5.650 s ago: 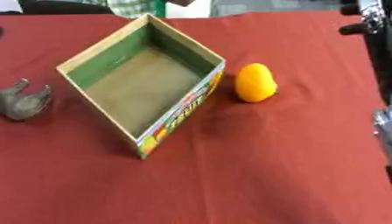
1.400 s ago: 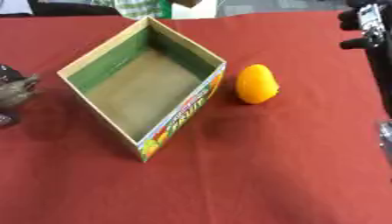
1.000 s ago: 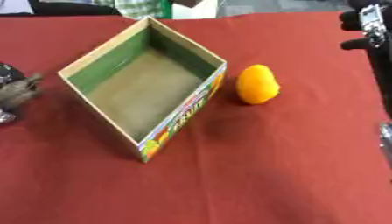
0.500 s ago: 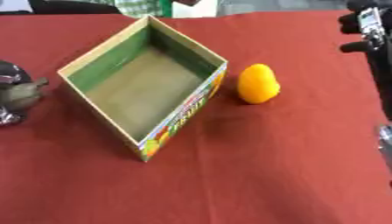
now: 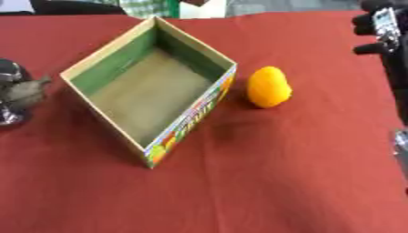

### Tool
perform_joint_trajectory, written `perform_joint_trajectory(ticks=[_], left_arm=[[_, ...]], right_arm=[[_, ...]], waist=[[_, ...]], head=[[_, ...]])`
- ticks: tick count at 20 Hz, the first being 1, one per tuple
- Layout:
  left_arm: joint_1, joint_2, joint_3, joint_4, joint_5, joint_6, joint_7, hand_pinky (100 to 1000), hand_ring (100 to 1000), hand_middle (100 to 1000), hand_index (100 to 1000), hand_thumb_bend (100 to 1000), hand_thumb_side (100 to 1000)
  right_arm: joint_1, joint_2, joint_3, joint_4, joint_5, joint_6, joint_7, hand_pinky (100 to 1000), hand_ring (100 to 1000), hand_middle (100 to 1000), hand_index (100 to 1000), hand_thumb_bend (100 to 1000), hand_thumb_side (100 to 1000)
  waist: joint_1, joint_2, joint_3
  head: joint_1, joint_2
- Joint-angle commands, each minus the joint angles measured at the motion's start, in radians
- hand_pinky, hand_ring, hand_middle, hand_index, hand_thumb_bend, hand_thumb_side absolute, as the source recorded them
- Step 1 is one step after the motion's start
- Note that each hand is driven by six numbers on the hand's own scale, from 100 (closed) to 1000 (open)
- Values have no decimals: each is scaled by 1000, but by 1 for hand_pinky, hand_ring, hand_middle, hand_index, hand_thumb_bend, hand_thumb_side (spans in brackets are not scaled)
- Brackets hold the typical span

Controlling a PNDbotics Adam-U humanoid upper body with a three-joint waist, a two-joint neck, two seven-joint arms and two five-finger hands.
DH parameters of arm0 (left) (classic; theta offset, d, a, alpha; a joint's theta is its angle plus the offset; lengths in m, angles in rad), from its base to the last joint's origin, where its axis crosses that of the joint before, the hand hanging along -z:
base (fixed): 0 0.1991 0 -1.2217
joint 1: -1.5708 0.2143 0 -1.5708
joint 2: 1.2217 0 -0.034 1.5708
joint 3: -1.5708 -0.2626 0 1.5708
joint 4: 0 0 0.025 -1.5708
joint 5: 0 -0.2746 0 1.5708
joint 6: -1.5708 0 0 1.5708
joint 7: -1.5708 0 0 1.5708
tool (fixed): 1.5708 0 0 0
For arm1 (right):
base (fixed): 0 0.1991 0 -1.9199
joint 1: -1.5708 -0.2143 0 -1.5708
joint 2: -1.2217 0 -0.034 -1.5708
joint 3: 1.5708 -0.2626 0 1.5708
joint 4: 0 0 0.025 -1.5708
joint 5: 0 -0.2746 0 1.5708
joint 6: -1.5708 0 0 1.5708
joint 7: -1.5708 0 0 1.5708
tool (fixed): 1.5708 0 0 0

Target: Pick up objects on the table and place them in the box.

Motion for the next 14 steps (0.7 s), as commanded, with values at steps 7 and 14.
perform_joint_trajectory(ticks=[7, 14], left_arm=[[-30, 30, 54, -81, -76, 43, 1, 362, 543, 520, 429, 100, 393], [-99, -9, 89, -131, -112, 52, 24, 333, 526, 507, 415, 100, 389]], right_arm=[[-8, -18, -8, -16, -4, 0, -1, 670, 778, 697, 851, 100, 1000], [-7, -20, -11, -16, -4, 0, -5, 670, 778, 697, 850, 100, 1000]], waist=[[2, -32, 3], [2, -39, 8]], head=[[-4, -10], [-16, 0]])
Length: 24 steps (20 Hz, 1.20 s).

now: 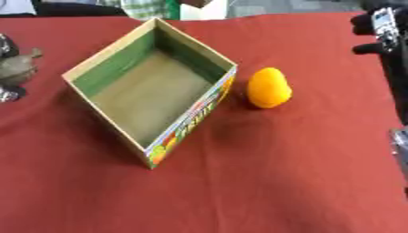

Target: Pick up objects on the table and place them in the box.

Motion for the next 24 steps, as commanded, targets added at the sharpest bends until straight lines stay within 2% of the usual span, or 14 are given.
perform_joint_trajectory(ticks=[1, 6, 11, 24], left_arm=[[-60, -12, 28, -41, -7, 5, 25, 332, 525, 507, 414, 100, 389], [-160, -119, 8, -50, 0, -3, 78, 311, 518, 502, 410, 100, 387], [-222, -215, -26, -18, 12, -19, 97, 305, 516, 501, 408, 100, 381], [-276, -387, -113, 28, 65, -58, 113, 289, 504, 492, 407, 100, 371]], right_arm=[[-8, -20, -11, -16, -5, 1, -4, 670, 778, 697, 850, 100, 1000], [-13, -19, -8, -16, -7, -1, -1, 670, 778, 698, 850, 100, 1000], [-17, -16, -6, -16, -9, -2, 2, 670, 779, 698, 850, 100, 1000], [-29, -6, -7, -16, -13, -4, 0, 670, 779, 698, 851, 100, 999]], waist=[[0, -29, 1], [-1, -37, -2], [1, -41, -8], [4, -45, -20]], head=[[-11, 1], [-15, 6], [-12, 10], [0, 14]])
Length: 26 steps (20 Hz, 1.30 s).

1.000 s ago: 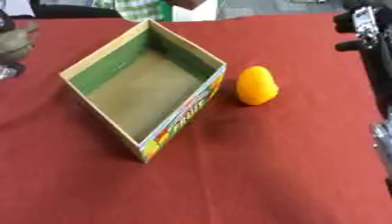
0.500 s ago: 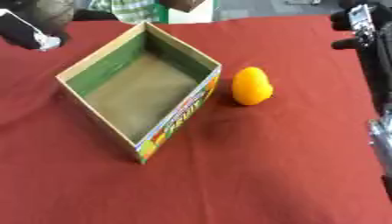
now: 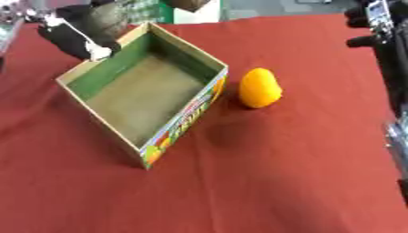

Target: Pick up objects on the table and place them in the box.

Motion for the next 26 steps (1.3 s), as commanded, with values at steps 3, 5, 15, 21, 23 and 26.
perform_joint_trajectory(ticks=[3, 5, 15, 21, 23, 26], left_arm=[[-32, -45, -18, 31, 18, -9, -3, 286, 504, 491, 407, 100, 368], [-34, -62, -21, 59, 26, -7, -5, 282, 504, 490, 409, 100, 363], [-37, -122, -22, 212, 83, 8, -17, 298, 516, 503, 481, 100, 343], [-33, -152, -5, 325, 40, 10, -11, 362, 561, 560, 604, 100, 313], [-33, -160, 0, 349, 39, -4, -16, 421, 618, 623, 683, 100, 293], [-34, -168, 4, 371, 43, -28, -36, 504, 718, 716, 775, 100, 340]], right_arm=[[-21, -8, -7, -16, -6, -3, -2, 670, 779, 698, 851, 100, 998], [-24, -8, -8, -16, -6, -4, -3, 670, 779, 698, 851, 100, 998], [-33, -2, -11, -16, -10, -2, -9, 670, 779, 698, 851, 100, 997], [-37, 0, -11, -16, -11, -3, -10, 670, 779, 697, 851, 100, 996], [-37, 1, -12, -16, -11, -3, -11, 669, 779, 697, 851, 100, 997], [-37, 2, -12, -16, -11, -3, -12, 669, 779, 697, 851, 100, 996]], waist=[[-1, -26, -5], [-1, -25, -7], [2, -24, -14], [4, -24, -19], [4, -23, -20], [5, -23, -21]], head=[[8, 5], [10, 7], [14, 18], [14, 22], [15, 22], [14, 24]])
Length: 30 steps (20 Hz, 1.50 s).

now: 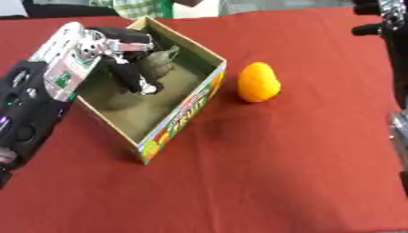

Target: Pick up objects on the table and place them in the box.

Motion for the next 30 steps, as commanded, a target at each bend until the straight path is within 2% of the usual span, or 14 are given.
perform_joint_trajectory(ticks=[1, 4, 6, 7, 8, 10, 11, 13, 14, 18, 21, 22, 25, 30], left_arm=[[-25, 2, 17, 9, -2, -24, -23, 548, 758, 756, 833, 100, 383], [-26, 3, 17, 17, -20, -41, -64, 638, 837, 841, 926, 100, 412], [-25, 4, 16, 18, -41, -50, -87, 693, 885, 889, 974, 100, 465], [-24, 3, 15, 20, -49, -56, -92, 721, 910, 914, 1000, 100, 524], [-24, 2, 16, 21, -51, -62, -94, 736, 923, 929, 1000, 141, 560], [-27, 3, 22, 16, -54, -68, -95, 814, 979, 1000, 1000, 312, 651], [-28, 4, 24, 12, -59, -69, -96, 840, 997, 1000, 1000, 370, 667], [-28, 7, 24, 5, -77, -69, -96, 866, 1000, 1000, 1000, 412, 673], [-29, 10, 22, 2, -96, -70, -96, 927, 1000, 1000, 1000, 457, 676], [-24, 11, 20, 4, -168, -75, -96, 988, 1000, 1000, 1000, 475, 637], [-22, 7, 24, 24, -186, -85, -96, 990, 1000, 1000, 1000, 492, 644], [-23, 7, 27, 27, -188, -86, -96, 989, 1000, 1000, 1000, 570, 672], [-26, 8, 32, 14, -198, -82, -96, 981, 1000, 1000, 1000, 569, 697], [-30, 17, 60, -60, -191, -60, -90, 942, 1000, 1000, 1000, 393, 712]], right_arm=[[-14, -12, -12, -16, -3, 0, -6, 670, 779, 697, 851, 100, 996], [-15, -12, -13, -16, -3, -1, -8, 669, 779, 697, 851, 100, 995], [-15, -12, -14, -16, -4, -2, -9, 669, 779, 697, 851, 100, 995], [-15, -12, -14, -16, -4, -2, -9, 669, 779, 697, 851, 100, 995], [-14, -11, -14, -16, -4, -2, -10, 669, 779, 697, 851, 100, 996], [-13, -11, -14, -16, -5, -1, -11, 669, 779, 697, 851, 100, 995], [-13, -10, -14, -16, -5, -1, -11, 669, 779, 697, 851, 100, 995], [-12, -10, -14, -16, -5, -1, -11, 669, 779, 697, 851, 100, 996], [-12, -10, -14, -16, -5, -1, -11, 669, 779, 697, 851, 100, 996], [-10, -10, -15, -16, -5, -1, -12, 669, 779, 697, 851, 100, 995], [-10, -9, -16, -16, -5, -1, -12, 669, 779, 697, 850, 100, 995], [-9, -9, -16, -16, -5, -1, -13, 669, 778, 696, 850, 100, 995], [-8, -8, -17, -16, -6, -1, -14, 669, 778, 696, 850, 100, 995], [-7, -9, -17, -16, -6, -1, -15, 669, 778, 696, 849, 100, 995]], waist=[[-2, -23, -3], [-2, -23, -4], [-2, -24, -4], [-2, -24, -4], [-2, -24, -4], [-2, -25, -4], [-2, -25, -4], [-2, -26, -5], [-3, -26, -5], [-4, -27, -7], [-4, -26, -8], [-5, -26, -8], [-5, -26, -9], [-6, -28, -7]], head=[[2, 6], [1, 6], [1, 6], [1, 6], [1, 6], [1, 5], [1, 5], [1, 5], [0, 5], [0, 5], [0, 6], [0, 6], [0, 6], [-1, 9]])
